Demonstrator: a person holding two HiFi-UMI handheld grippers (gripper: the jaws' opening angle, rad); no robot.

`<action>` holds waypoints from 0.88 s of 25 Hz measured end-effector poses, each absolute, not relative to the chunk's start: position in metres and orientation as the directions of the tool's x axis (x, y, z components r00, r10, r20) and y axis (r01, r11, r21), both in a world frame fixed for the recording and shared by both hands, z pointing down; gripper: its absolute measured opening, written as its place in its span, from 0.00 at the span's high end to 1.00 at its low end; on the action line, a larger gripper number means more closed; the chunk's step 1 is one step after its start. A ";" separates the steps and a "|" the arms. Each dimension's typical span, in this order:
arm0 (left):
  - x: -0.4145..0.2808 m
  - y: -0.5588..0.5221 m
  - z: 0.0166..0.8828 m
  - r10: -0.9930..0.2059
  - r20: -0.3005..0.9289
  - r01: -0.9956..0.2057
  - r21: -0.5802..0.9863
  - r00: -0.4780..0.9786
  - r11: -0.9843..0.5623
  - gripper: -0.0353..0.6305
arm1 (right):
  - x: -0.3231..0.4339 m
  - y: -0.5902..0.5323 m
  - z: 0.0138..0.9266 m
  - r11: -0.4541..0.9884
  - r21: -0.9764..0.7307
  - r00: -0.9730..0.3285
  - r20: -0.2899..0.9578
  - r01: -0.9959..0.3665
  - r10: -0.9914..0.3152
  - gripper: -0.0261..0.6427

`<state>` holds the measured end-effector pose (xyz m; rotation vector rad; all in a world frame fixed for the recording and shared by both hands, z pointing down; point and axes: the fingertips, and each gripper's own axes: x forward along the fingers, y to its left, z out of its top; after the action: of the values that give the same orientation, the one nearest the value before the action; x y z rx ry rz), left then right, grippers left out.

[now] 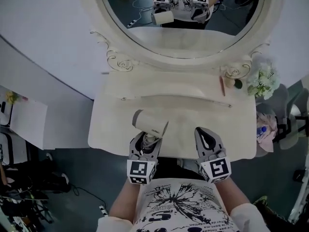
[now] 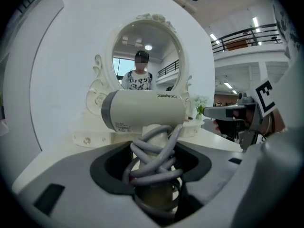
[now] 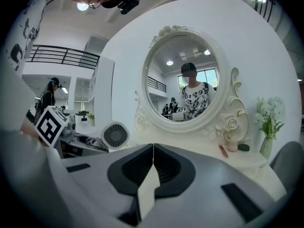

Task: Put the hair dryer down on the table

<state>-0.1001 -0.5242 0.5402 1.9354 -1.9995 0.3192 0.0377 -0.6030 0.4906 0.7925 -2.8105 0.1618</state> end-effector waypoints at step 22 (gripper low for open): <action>-0.101 -0.596 0.675 -0.683 0.719 -0.992 0.102 0.127 -0.077 0.56 | 0.022 -0.665 0.537 0.783 -0.103 -0.767 0.312 -0.614 -0.560 0.93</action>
<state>-0.1009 -0.5960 0.6746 1.8244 -1.6155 0.6800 0.0224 -0.6652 0.5369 0.9107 -2.7102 0.2905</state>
